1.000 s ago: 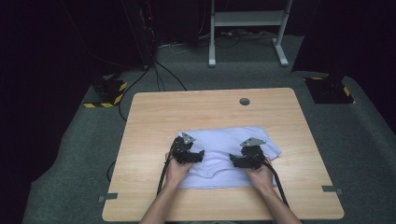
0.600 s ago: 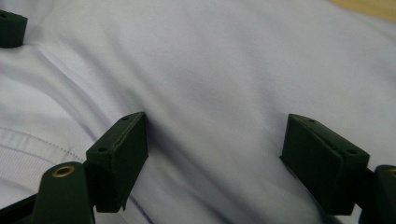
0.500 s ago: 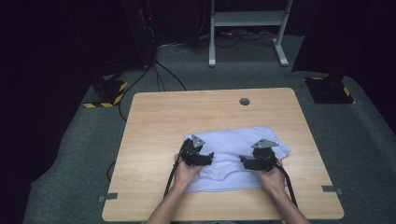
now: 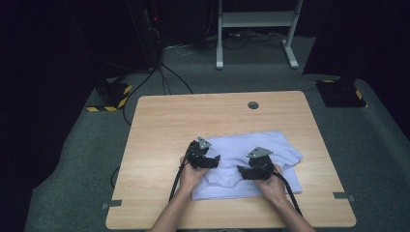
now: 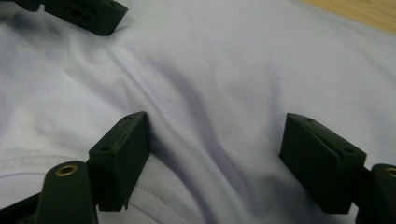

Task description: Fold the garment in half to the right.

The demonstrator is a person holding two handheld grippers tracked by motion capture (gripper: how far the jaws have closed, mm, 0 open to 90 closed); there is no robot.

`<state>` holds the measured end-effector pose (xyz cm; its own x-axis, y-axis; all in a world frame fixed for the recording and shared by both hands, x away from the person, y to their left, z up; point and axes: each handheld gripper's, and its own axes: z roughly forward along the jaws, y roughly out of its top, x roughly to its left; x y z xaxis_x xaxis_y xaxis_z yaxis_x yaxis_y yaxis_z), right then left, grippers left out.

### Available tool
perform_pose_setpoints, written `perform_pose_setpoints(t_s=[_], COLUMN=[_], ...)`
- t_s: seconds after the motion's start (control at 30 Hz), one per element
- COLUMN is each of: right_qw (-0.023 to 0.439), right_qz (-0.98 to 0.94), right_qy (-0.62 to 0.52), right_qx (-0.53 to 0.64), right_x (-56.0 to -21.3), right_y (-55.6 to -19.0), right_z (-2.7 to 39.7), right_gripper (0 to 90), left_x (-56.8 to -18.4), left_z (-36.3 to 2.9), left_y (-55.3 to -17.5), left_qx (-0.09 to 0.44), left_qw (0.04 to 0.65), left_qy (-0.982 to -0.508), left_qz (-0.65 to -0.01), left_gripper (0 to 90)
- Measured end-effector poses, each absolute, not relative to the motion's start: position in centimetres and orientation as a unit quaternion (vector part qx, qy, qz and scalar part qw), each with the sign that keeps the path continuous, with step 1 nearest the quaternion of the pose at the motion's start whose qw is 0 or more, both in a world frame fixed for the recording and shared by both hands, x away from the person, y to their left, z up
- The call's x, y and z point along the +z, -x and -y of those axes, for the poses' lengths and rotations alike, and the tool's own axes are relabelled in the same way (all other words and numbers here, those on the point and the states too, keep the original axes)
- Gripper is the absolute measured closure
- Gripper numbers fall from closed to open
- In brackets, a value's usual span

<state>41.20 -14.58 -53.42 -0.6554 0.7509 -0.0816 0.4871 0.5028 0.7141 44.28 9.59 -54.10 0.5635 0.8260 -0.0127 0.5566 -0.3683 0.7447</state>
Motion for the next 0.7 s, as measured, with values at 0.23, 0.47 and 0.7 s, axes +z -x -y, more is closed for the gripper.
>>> perform_pose_setpoints(t_s=[0.23, 0.47, 0.7], right_qw=[0.212, 0.196, 0.196], right_qz=[-0.833, -0.836, -0.847], right_qy=[-0.387, -0.363, -0.360], right_qx=[0.335, 0.362, 0.339], right_x=[-52.8, -52.5, -53.5], right_y=[-40.4, -40.2, -40.4], right_z=[16.5, 13.9, 13.4], right_gripper=[23.2, 23.6, 23.1], left_x=[-53.8, -53.1, -54.1], left_z=[-8.1, -10.0, -9.7], left_y=[-44.1, -44.4, -44.8], left_qx=[0.177, 0.200, 0.193], left_qw=[0.368, 0.369, 0.358], left_qy=[-0.807, -0.786, -0.793], left_qz=[-0.427, -0.454, -0.453], left_gripper=[15.1, 16.3, 16.7])
